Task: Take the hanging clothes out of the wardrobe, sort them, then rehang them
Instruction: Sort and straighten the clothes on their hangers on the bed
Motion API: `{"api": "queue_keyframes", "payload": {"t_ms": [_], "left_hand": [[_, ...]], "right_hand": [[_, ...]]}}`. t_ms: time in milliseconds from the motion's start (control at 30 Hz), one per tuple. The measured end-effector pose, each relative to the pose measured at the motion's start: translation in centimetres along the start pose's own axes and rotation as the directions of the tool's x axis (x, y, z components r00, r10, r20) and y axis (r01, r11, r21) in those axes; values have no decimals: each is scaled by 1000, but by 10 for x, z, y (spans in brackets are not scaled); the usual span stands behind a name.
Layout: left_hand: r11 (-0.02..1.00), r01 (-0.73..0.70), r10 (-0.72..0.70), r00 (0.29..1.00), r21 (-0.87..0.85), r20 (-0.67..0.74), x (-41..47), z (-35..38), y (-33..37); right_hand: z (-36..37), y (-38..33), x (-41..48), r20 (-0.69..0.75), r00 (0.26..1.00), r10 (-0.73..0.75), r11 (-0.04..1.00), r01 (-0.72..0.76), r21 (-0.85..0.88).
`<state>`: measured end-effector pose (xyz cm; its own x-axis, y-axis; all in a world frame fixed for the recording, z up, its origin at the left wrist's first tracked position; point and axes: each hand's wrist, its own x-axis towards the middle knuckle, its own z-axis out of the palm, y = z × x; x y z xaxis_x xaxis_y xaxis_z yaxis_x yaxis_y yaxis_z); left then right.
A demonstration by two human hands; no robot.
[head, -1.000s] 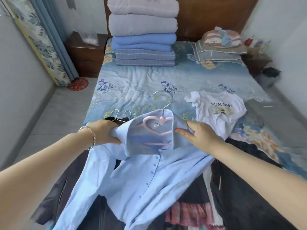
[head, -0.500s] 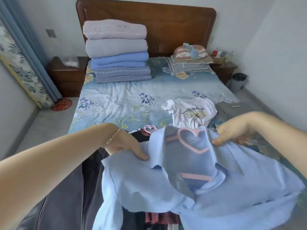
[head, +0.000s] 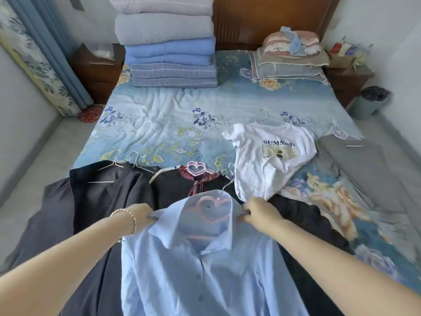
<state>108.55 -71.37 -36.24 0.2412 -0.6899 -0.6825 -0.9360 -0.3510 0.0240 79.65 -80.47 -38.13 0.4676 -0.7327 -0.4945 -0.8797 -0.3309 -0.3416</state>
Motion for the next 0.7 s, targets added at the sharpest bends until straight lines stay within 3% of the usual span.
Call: {"api": "queue_keyframes", "payload": {"t_ms": [67, 200, 400, 533, 600, 700], "left_hand": [[999, 33, -34, 998, -8, -56, 18, 11, 4], [987, 135, -113, 969, 88, -219, 59, 23, 0], [979, 184, -205, 916, -92, -344, 129, -15, -10], [934, 9, -213, 819, -358, -533, 184, -59, -19], [869, -71, -210, 843, -490, -496, 201, -63, -14], [875, 20, -197, 928, -484, -316, 212, -28, -4]], "right_hand": [[12, 3, 19, -131, 991, 14, 1000, -15, -5], [37, 4, 55, -246, 962, 118, 992, -104, 70], [27, -7, 117, -362, 910, 202, 974, -149, 168], [6, -20, 166, -387, 891, 237, 949, -128, 287], [6, -22, 186, -325, 908, 264, 925, -144, 351], [28, -9, 188, -284, 907, 311, 907, -194, 374]]}}
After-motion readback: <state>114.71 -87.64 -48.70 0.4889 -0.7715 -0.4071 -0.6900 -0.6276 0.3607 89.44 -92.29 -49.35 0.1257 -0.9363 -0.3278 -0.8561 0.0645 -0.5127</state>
